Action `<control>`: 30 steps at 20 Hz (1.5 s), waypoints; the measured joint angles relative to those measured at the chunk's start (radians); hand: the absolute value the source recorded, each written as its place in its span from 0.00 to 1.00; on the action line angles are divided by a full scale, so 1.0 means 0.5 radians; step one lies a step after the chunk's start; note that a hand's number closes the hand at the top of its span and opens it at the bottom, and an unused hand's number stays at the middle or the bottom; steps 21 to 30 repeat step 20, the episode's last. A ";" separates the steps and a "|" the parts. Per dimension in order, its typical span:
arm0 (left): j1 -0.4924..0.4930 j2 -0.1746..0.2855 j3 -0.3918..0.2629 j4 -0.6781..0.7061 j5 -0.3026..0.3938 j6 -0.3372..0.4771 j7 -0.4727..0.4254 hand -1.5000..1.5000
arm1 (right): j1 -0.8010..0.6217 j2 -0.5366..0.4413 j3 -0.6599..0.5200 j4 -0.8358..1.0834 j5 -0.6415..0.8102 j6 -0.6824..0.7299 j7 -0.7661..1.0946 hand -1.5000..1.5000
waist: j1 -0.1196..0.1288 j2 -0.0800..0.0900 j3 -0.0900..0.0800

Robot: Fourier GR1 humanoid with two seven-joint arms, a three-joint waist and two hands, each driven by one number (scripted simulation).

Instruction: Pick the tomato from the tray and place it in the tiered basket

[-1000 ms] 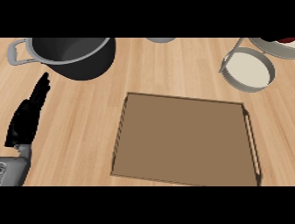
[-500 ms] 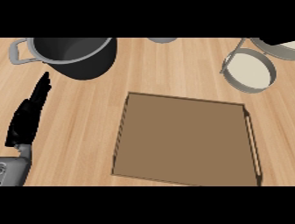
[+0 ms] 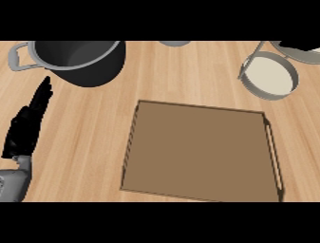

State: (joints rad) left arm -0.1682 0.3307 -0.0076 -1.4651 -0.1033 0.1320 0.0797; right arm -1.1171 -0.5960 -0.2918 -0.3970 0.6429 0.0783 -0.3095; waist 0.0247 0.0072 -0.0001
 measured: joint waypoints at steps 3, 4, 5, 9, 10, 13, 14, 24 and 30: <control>0.000 -0.021 -0.004 0.004 -0.017 0.008 -0.005 0.50 | -0.046 -0.065 -0.073 0.025 -0.054 -0.021 -0.003 0.00 | 0.001 0.001 0.000; 0.003 -0.032 -0.010 0.006 -0.026 0.014 -0.008 0.50 | -0.052 -0.113 -0.098 0.033 -0.072 -0.004 0.006 0.00 | -0.003 0.001 0.001; -0.009 -0.023 0.004 0.031 -0.023 0.003 -0.021 0.50 | -0.074 -0.148 -0.120 0.046 -0.089 0.011 0.031 0.00 | -0.005 0.002 0.001; 0.003 -0.054 -0.011 0.046 -0.057 0.024 -0.039 0.50 | -0.083 -0.339 -0.209 0.124 -0.160 0.157 0.105 0.00 | -0.011 0.001 0.001; 0.009 -0.041 0.006 0.045 -0.041 0.006 -0.042 0.50 | -0.079 -0.388 -0.233 0.149 -0.181 0.206 0.119 0.00 | -0.010 0.001 0.001; 0.007 -0.041 0.019 0.059 -0.032 -0.009 -0.053 0.50 | -0.037 -0.582 -0.292 0.218 -0.231 0.395 0.106 0.00 | -0.013 0.004 0.002; 0.000 -0.053 0.015 0.062 -0.035 -0.005 -0.054 0.50 | 0.008 -0.619 -0.310 0.244 -0.246 0.426 0.068 0.00 | -0.013 0.005 0.002; 0.032 -0.056 0.016 -0.006 -0.045 -0.008 -0.037 0.50 | 0.209 -0.904 -0.419 0.365 -0.337 0.680 -0.161 0.00 | 0.002 0.012 0.007; 0.032 -0.056 0.016 -0.006 -0.045 -0.008 -0.037 0.50 | 0.209 -0.904 -0.419 0.365 -0.337 0.680 -0.161 0.00 | 0.002 0.012 0.007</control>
